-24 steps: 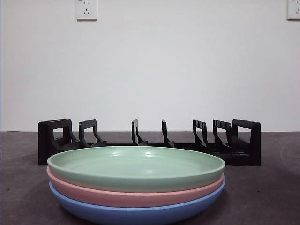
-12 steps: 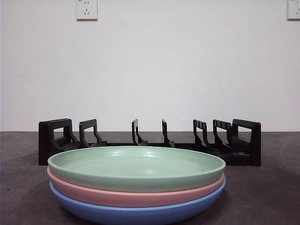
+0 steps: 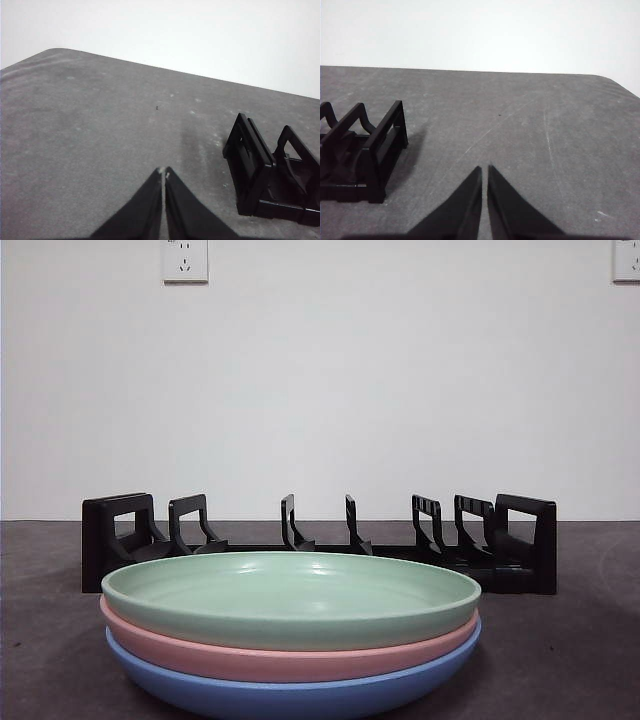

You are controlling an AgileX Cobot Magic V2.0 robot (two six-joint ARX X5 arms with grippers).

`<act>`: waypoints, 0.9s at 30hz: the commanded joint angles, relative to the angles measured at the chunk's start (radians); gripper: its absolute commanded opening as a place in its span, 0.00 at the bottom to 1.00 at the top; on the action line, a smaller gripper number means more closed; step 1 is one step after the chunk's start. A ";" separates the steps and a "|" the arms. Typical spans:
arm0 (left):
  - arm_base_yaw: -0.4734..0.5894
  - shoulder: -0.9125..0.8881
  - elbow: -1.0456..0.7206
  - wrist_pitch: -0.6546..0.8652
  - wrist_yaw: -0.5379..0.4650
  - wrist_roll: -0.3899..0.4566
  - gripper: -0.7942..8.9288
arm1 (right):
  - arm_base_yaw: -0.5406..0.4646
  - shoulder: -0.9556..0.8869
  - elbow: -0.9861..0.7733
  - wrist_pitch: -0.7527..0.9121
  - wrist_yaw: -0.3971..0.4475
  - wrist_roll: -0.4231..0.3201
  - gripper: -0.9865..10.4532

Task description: Place the plate

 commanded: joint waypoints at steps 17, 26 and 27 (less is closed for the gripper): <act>-0.001 -0.002 -0.018 0.056 0.003 -0.005 0.09 | -0.002 -0.002 -0.004 0.011 0.000 0.017 0.10; -0.001 -0.002 -0.018 0.063 0.003 -0.005 0.09 | -0.002 -0.002 -0.004 0.011 0.000 0.017 0.10; -0.001 -0.002 -0.018 0.063 0.003 -0.005 0.09 | -0.002 -0.002 -0.004 0.011 0.000 0.017 0.10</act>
